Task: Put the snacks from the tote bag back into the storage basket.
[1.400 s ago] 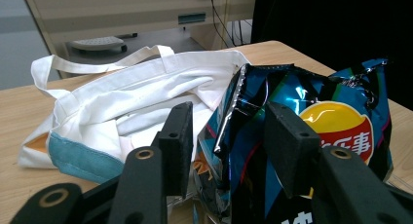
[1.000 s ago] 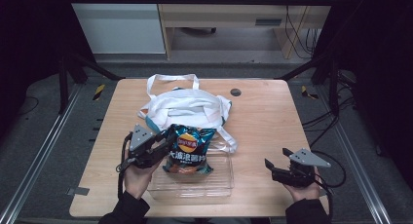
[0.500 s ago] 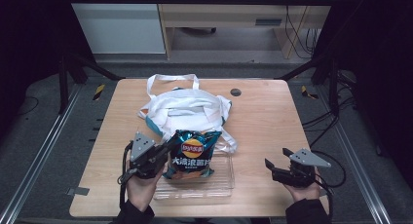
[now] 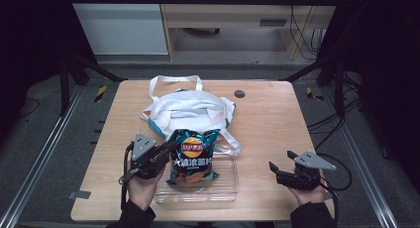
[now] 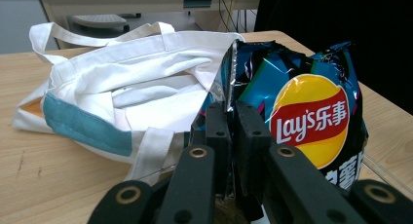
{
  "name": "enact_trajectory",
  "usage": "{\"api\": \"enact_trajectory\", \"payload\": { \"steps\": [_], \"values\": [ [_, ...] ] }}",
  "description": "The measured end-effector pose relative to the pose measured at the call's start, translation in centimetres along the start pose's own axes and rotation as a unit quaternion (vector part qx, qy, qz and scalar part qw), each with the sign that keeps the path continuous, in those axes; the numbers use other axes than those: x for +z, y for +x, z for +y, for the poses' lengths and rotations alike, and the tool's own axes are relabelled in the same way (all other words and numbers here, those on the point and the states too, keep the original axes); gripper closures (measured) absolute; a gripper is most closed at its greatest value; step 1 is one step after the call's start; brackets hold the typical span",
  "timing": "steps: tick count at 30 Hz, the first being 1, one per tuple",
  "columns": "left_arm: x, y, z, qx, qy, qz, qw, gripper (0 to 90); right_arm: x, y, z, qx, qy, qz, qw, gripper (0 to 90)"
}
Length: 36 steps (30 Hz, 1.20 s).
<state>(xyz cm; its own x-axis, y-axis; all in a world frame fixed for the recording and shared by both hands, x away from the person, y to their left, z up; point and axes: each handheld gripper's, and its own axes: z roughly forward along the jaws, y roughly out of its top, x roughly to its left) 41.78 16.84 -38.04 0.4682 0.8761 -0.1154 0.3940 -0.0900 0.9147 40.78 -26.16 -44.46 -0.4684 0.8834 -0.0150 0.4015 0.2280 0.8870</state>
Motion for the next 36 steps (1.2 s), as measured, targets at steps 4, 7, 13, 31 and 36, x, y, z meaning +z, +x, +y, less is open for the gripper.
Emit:
{"api": "enact_trajectory", "payload": {
  "steps": [4, 7, 13, 31, 36],
  "values": [
    [0.4, 0.3, 0.1, 0.005, -0.002, -0.005, 1.0, 83.2, 0.0, 0.0, 0.0, -0.001, 0.0, 0.0, 1.0, 23.2],
    [0.6, 0.3, 0.2, 0.009, -0.001, -0.006, 0.9999, 82.9, 0.0, 0.0, 0.0, -0.001, 0.0, 0.0, 1.0, 23.2],
    [0.7, 0.2, 0.2, 0.014, 0.005, -0.013, 0.9998, 69.3, 0.0, 0.0, 0.0, 0.0, 0.0, 0.0, 1.0, 23.2],
    [-2.2, 0.4, 0.2, 0.056, -0.007, -0.028, 0.998, 45.5, -0.1, 0.0, 0.0, 0.0, -0.003, -0.001, 1.0, 23.1],
    [-2.7, 0.9, -0.1, 0.071, -0.015, -0.042, 0.9965, 39.4, -0.2, 0.0, 0.0, 0.0, -0.004, -0.002, 1.0, 22.9]
  ]
}}
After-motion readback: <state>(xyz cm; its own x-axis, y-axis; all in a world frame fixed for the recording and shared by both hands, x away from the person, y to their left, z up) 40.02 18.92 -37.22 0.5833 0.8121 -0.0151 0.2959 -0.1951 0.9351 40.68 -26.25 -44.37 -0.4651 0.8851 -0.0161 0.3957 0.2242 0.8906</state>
